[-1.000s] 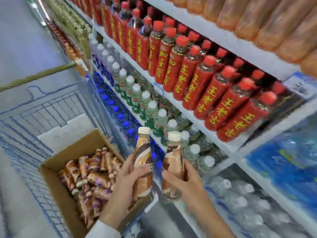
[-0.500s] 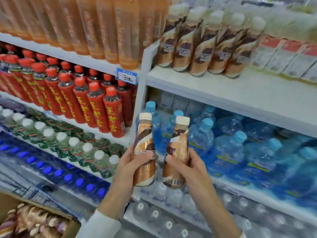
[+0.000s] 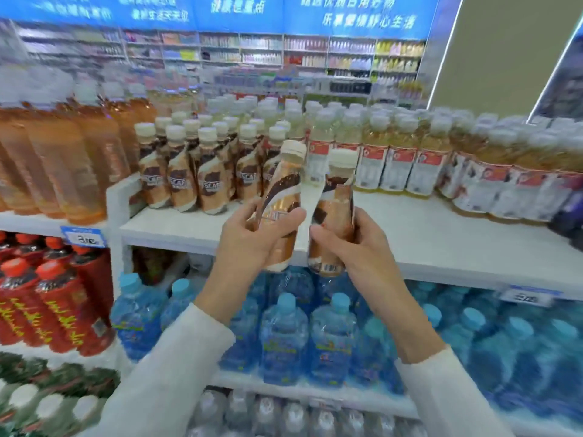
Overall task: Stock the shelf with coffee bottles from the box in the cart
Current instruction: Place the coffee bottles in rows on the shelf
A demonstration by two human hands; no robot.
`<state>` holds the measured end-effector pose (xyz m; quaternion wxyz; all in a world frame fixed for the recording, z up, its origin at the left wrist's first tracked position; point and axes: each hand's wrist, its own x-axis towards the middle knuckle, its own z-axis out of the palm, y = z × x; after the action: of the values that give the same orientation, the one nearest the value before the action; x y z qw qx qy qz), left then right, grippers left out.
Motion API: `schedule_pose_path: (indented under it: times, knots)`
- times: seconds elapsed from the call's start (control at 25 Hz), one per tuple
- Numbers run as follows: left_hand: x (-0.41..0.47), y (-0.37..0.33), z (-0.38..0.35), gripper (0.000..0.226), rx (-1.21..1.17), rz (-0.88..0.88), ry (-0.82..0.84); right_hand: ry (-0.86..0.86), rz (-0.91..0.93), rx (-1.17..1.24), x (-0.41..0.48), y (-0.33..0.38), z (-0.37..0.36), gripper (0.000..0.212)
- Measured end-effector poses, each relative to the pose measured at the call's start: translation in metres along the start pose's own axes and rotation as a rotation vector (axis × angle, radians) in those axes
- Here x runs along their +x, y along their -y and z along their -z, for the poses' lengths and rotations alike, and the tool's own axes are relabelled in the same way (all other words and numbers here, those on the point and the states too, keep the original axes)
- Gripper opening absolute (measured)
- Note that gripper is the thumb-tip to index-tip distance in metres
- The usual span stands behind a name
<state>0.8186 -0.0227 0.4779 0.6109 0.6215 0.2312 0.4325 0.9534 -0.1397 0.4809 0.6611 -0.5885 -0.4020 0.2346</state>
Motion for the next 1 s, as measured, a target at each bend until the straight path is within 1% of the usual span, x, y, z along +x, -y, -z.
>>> schedule_pose_path:
  times: [0.12, 0.28, 0.44, 0.52, 0.56, 0.64, 0.68, 0.72, 0.76, 0.84, 0.92, 1.0]
  knots:
    - [0.037, 0.0, -0.015, 0.039, 0.067, -0.09, 0.046, -0.06, 0.025, -0.032, 0.04, -0.006, 0.007, 0.037]
    - [0.069, 0.02, -0.015, 0.045, 0.103, -0.118, 0.092, -0.057, -0.032, -0.015, 0.073, -0.03, 0.014, 0.044]
    - [0.082, 0.041, -0.007, 0.053, 0.074, -0.097, 0.101, -0.046, -0.024, -0.042, 0.081, -0.041, 0.018, 0.048]
    - [0.084, 0.047, -0.005, 0.061, 0.074, -0.093, 0.108, -0.046, -0.012, -0.086, 0.079, -0.043, 0.019, 0.054]
    - [0.083, 0.05, -0.004, 0.066, 0.088, -0.091, 0.115, -0.058, -0.015, -0.126, 0.077, -0.044, 0.019, 0.061]
    - [0.079, 0.054, -0.001, 0.081, 0.154, -0.093, 0.118, -0.152, -0.022, -0.292, 0.07, -0.045, 0.016, 0.079]
    - [0.075, 0.055, -0.001, 0.085, 0.214, -0.102, 0.101, -0.217, -0.008, -0.394, 0.067, -0.046, 0.014, 0.086]
    - [0.072, 0.056, -0.002, 0.084, 0.281, -0.11, 0.07, -0.27, 0.016, -0.478, 0.064, -0.047, 0.012, 0.088]
    - [0.07, 0.056, -0.002, 0.08, 0.334, -0.111, 0.036, -0.304, 0.034, -0.533, 0.063, -0.048, 0.009, 0.087]
    - [0.069, 0.057, -0.002, 0.076, 0.371, -0.099, 0.002, -0.301, 0.039, -0.534, 0.062, -0.049, 0.007, 0.078]
    - [0.073, 0.056, 0.002, 0.071, 0.361, -0.083, 0.013, -0.2, 0.005, -0.458, 0.065, -0.049, 0.011, 0.065]
    - [0.076, 0.055, 0.007, 0.065, 0.342, -0.076, 0.055, -0.086, -0.032, -0.395, 0.066, -0.048, 0.016, 0.059]
